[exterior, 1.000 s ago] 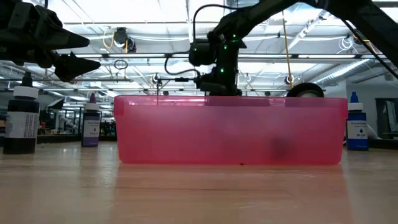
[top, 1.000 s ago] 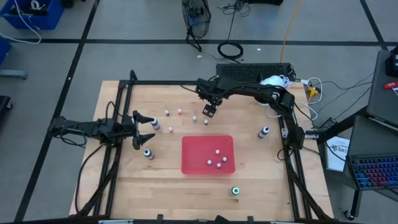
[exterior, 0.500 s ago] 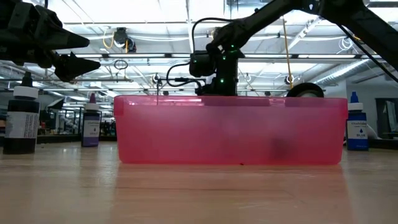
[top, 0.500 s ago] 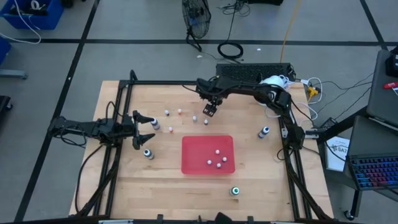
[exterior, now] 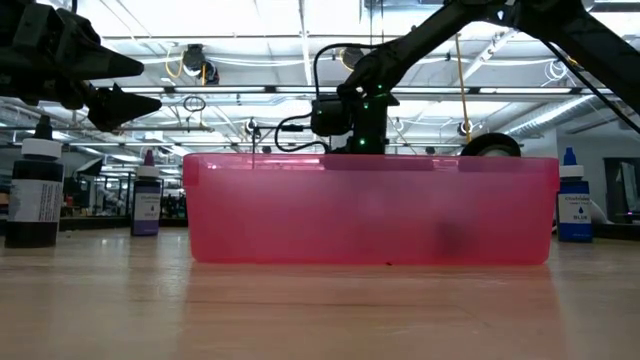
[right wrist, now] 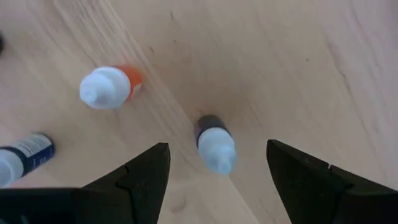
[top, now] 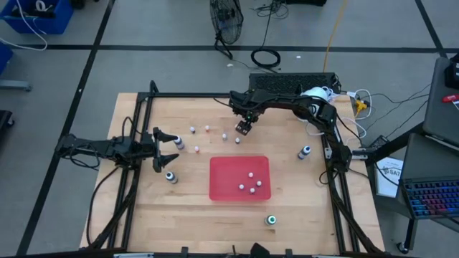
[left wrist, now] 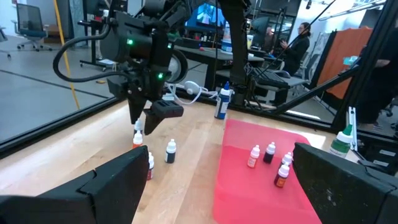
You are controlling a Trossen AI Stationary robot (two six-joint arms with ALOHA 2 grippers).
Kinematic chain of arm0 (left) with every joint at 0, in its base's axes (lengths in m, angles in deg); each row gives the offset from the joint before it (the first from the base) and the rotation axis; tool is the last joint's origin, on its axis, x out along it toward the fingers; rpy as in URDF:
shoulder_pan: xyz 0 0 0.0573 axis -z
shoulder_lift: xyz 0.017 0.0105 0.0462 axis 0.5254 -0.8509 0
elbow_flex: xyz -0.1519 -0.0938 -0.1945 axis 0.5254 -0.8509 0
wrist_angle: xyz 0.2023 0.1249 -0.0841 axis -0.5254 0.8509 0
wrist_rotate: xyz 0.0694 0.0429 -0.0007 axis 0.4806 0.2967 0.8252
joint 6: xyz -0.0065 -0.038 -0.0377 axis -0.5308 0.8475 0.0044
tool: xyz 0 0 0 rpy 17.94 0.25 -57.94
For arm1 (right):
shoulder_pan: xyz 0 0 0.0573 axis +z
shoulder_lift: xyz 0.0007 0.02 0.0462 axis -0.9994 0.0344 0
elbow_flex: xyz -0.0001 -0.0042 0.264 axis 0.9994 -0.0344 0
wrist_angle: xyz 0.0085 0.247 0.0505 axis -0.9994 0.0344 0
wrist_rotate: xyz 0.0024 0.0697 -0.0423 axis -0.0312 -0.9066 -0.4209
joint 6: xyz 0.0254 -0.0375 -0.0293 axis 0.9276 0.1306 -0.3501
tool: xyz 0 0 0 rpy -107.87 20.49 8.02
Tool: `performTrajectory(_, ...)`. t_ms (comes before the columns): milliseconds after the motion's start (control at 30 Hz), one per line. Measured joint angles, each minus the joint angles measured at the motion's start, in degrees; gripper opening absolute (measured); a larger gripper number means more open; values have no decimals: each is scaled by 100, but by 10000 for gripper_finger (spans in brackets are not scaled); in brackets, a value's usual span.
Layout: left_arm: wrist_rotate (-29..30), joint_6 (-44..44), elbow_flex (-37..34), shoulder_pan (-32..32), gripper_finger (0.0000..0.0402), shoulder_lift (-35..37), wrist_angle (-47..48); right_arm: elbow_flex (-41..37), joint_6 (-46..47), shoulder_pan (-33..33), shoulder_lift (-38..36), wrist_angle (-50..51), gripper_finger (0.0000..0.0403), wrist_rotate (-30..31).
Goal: Pick & Place food coloring
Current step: Put the small black food coloring bottle into the pink bin
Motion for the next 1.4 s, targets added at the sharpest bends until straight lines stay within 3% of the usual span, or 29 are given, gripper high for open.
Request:
performTrajectory(433,0,1,0,-1,392,0,1,-2,-25,-17,0,-151,241,-306)
performTrajectory(800,0,-1,0,1,392,0,0,-2,-68,-17,0,-180,156,-285)
performTrajectory(1067,0,0,0,1,392,0,1,-2,-250,-8,0,-197,50,-280)
performTrajectory(1400,0,0,0,1,392,0,0,-2,-281,488,-1005,237,44,-248)
